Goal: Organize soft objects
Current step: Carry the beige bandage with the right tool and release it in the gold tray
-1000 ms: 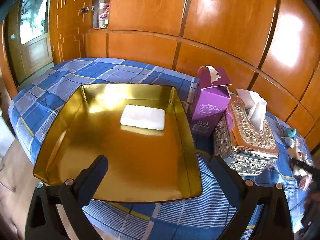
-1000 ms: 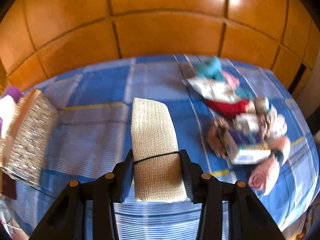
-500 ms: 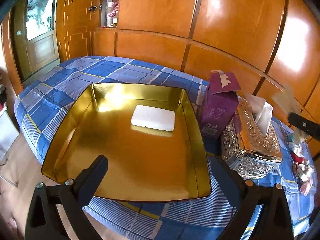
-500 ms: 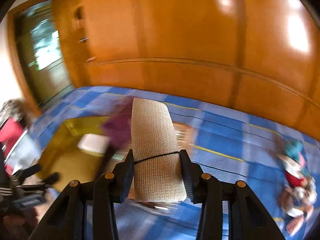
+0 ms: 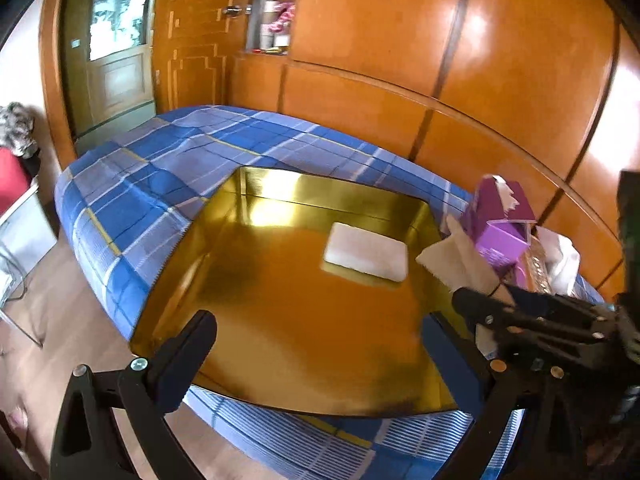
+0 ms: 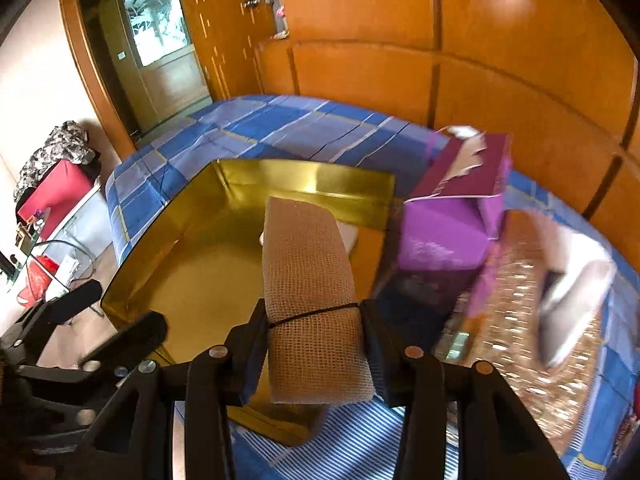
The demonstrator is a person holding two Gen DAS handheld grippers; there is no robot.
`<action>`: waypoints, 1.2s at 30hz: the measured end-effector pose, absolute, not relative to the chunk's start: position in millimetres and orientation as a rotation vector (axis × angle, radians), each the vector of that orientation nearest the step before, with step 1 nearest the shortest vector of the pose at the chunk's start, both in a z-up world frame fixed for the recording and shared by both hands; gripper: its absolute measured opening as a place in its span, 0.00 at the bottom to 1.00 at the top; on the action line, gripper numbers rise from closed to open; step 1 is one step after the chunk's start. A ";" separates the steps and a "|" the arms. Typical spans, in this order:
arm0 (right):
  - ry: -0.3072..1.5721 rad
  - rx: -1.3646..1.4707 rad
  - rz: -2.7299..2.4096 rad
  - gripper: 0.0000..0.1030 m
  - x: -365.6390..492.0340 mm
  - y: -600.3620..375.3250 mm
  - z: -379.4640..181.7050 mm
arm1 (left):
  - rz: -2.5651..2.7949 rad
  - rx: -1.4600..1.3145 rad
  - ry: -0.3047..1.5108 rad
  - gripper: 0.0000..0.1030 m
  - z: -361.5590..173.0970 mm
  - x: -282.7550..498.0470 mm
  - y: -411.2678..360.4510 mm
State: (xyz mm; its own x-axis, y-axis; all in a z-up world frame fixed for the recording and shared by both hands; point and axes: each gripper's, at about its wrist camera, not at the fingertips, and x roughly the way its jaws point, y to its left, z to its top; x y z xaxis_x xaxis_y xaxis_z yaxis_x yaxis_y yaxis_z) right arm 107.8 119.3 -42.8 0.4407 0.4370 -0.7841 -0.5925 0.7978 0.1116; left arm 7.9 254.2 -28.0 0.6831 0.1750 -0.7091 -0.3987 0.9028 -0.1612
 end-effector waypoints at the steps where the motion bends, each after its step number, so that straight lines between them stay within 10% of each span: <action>1: 0.913 -0.193 0.645 0.43 103.6 122.5 -43.5 | 0.339 -0.321 0.754 1.00 -28.3 7.3 258.1; 5: 0.948 -0.206 0.664 0.55 116.7 140.4 -56.8 | 0.364 -0.356 0.769 1.00 -31.9 6.0 274.8; 7: 0.953 -0.197 0.676 0.77 118.6 144.0 -60.6 | 0.372 -0.364 0.775 1.00 -33.9 3.5 280.6; 36: 0.716 -0.033 0.298 0.78 42.4 -52.8 -16.8 | 0.041 -0.052 0.679 1.00 13.5 6.4 139.2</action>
State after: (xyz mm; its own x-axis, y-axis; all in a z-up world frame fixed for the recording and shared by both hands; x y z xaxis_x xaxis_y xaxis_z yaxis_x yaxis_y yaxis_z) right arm 42.4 -52.8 -16.8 0.7140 0.2577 -0.6510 -0.2798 0.9573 0.0720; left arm 6.4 139.2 13.5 0.7777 0.0204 -0.6283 -0.0547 0.9979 -0.0353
